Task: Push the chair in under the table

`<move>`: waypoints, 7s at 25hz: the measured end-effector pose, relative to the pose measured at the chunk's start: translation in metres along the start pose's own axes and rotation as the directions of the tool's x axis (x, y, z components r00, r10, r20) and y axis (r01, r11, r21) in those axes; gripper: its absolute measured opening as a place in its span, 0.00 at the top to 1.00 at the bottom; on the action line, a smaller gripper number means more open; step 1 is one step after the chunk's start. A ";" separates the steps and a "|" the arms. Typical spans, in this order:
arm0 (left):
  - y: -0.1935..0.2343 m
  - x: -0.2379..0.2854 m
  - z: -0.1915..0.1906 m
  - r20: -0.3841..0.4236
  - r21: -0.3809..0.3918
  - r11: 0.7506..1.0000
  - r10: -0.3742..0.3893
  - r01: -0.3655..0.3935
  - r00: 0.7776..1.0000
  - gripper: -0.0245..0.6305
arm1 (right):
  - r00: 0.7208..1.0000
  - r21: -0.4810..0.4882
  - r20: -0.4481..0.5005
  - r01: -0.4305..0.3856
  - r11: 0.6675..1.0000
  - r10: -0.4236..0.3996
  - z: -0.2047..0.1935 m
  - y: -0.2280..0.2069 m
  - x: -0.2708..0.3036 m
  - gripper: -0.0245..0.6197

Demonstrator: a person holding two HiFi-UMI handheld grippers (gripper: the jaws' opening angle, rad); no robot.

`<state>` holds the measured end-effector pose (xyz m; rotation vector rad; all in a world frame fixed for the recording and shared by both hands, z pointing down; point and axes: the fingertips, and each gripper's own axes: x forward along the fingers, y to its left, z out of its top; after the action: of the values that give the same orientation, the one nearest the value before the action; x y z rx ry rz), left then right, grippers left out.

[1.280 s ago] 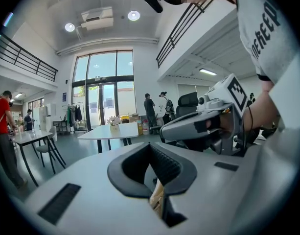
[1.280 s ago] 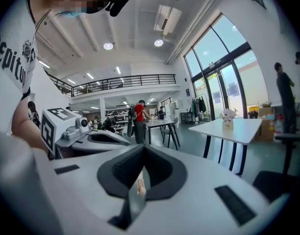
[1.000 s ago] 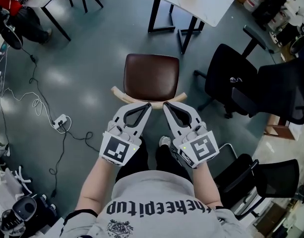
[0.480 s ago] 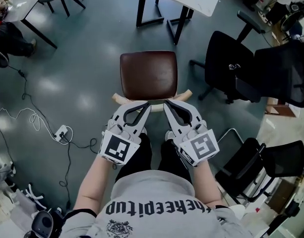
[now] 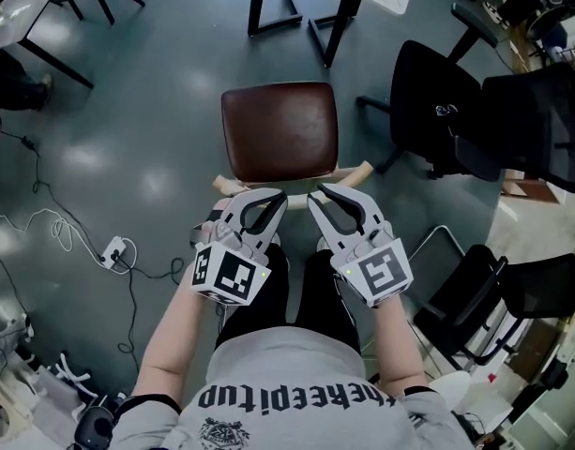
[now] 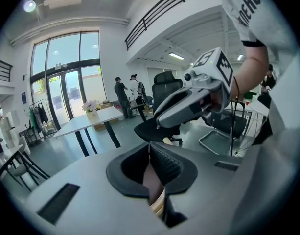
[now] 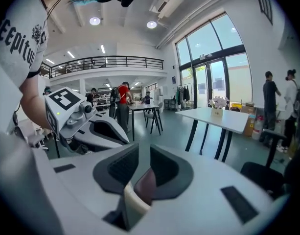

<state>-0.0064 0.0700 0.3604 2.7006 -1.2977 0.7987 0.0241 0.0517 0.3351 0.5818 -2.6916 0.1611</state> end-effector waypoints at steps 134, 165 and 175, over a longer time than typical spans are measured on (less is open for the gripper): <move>-0.044 0.066 -0.184 -0.521 0.441 0.825 -0.085 0.353 0.849 0.68 | 0.889 -0.550 -0.434 -0.134 0.824 -0.145 -0.201 -0.001 0.052 0.57; 0.113 0.164 -0.158 -0.473 0.555 0.775 -0.005 0.302 0.881 0.65 | 0.920 -0.586 -0.365 -0.108 0.803 -0.143 -0.150 -0.125 0.151 0.60; 0.154 0.191 -0.150 -0.472 0.525 0.801 -0.008 0.288 0.882 0.65 | 0.925 -0.590 -0.362 -0.131 0.797 -0.116 -0.135 -0.165 0.182 0.60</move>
<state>-0.0864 -0.1291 0.5516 2.6849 -0.7964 1.9321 -0.0142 -0.1414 0.5355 0.2904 -2.1756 -0.5275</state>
